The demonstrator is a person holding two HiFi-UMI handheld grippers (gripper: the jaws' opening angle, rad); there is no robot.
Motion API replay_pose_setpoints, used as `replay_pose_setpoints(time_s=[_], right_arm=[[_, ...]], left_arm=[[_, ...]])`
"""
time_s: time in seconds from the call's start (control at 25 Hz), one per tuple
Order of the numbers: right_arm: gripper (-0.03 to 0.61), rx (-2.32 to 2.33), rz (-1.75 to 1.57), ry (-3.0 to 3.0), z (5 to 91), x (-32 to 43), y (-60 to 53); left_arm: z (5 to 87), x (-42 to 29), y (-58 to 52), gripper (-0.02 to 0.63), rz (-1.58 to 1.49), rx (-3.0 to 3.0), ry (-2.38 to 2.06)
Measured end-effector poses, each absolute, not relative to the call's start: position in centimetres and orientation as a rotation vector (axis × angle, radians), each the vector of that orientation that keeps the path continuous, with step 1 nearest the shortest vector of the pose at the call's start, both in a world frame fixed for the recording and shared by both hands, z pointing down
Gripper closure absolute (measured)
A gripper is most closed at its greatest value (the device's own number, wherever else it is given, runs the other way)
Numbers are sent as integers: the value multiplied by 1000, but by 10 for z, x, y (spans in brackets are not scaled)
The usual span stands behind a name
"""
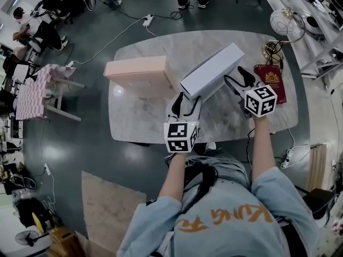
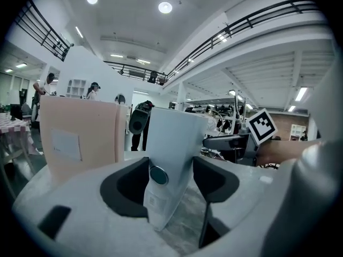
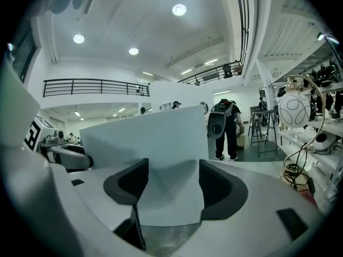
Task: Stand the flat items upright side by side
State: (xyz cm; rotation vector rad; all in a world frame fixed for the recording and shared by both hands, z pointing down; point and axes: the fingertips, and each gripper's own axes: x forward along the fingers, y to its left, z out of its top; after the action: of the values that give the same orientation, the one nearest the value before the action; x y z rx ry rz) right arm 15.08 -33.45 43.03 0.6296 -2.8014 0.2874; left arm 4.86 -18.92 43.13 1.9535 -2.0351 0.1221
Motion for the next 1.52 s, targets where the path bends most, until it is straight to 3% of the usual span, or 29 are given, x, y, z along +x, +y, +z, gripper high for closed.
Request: replay_pose_setpoints(time_s=[0.4,0.56,0.92,1.24,1.44,1.52], right_arm=[[415,886,335,-2742,428,149,-316],[439,1064,357,-2661,434,145,-306],[568,1452,348,-2521,422,141,-257],[544,1574,301,-2467,416,113,-213],[478,1643,308,-2462,416,96,-194],[410,1628,310,-2471,416,88,-187]], left_arm=[[439,41,-175,367,127,2127,-1821],[444,17,-163,375,100,2166,-1760],[458,-45,-129,407,17,2203,-1647],[454,-54,-98,416,35,2318,-1523],[461,-69,-82,425,12,2307,-1492],[467,-74,-78,426,-8,2285,-1484]])
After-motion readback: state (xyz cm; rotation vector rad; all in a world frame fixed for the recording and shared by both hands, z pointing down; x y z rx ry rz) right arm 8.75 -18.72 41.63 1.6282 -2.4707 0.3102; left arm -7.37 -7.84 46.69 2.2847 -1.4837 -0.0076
